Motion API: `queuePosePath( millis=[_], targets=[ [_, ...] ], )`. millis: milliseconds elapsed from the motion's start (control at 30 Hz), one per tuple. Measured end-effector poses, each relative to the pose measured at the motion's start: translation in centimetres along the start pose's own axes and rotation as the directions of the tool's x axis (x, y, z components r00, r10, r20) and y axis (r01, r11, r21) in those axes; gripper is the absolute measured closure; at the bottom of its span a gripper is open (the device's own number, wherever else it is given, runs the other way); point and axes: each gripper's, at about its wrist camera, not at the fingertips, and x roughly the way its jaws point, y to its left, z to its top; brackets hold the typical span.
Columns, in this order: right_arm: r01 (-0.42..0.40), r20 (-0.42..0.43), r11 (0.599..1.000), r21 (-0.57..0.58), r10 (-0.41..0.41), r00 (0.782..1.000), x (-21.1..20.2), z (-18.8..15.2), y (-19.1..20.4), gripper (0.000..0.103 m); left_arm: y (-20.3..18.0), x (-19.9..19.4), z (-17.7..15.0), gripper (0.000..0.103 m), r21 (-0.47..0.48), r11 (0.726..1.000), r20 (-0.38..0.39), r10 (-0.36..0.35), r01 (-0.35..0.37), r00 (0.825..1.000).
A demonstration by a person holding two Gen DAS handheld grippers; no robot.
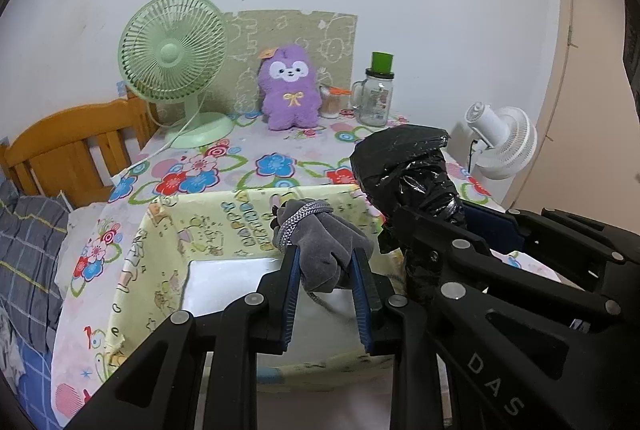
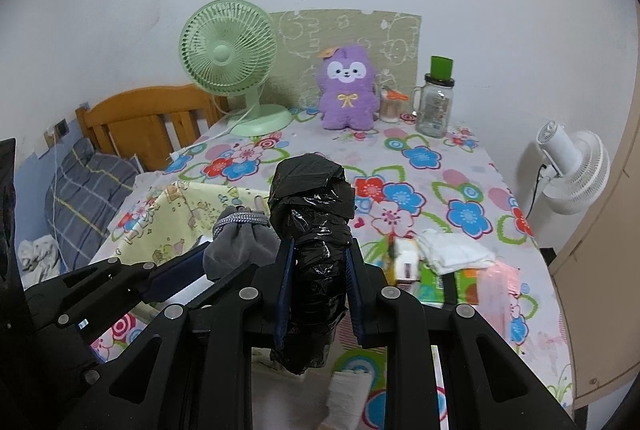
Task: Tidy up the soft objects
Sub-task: 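Carry the grey sock and black bundle with both tools over the yellow box, then open left tool to drop the grey sock in the box while right tool releases the black bundle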
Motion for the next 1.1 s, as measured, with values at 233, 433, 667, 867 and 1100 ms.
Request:
queuePosePath(
  millis=[233,433,667,867,1100],
  targets=[
    [-0.023,-0.029,0.999,-0.029,0.022,0.999,1.8,0.5,2.0,0.076,2.2,1.1,-0.2,0.079,-0.028,0.999,-0.016,0.027,-0.027,1.0],
    [-0.055,-0.061,0.997,-0.046,0.052,0.997,3.6,0.8,3.3,0.076,3.9,2.3,-0.4,0.079,-0.055,0.997,-0.031,0.058,-0.06,0.998],
    [-0.065,-0.103,0.996,-0.054,0.059,0.993,5.8,0.8,4.2,0.076,5.1,3.8,-0.8,0.074,-0.06,0.997,-0.087,0.047,-0.052,0.995],
    [-0.071,-0.138,0.996,-0.051,0.064,0.988,7.4,0.8,4.3,0.076,5.4,4.5,-1.2,0.065,-0.057,0.997,-0.116,0.046,-0.053,0.992],
    [-0.075,-0.149,0.995,-0.058,0.066,0.987,8.2,0.8,4.4,0.073,5.6,4.8,-1.6,0.055,-0.058,0.997,-0.14,0.045,-0.053,0.989]
  ],
)
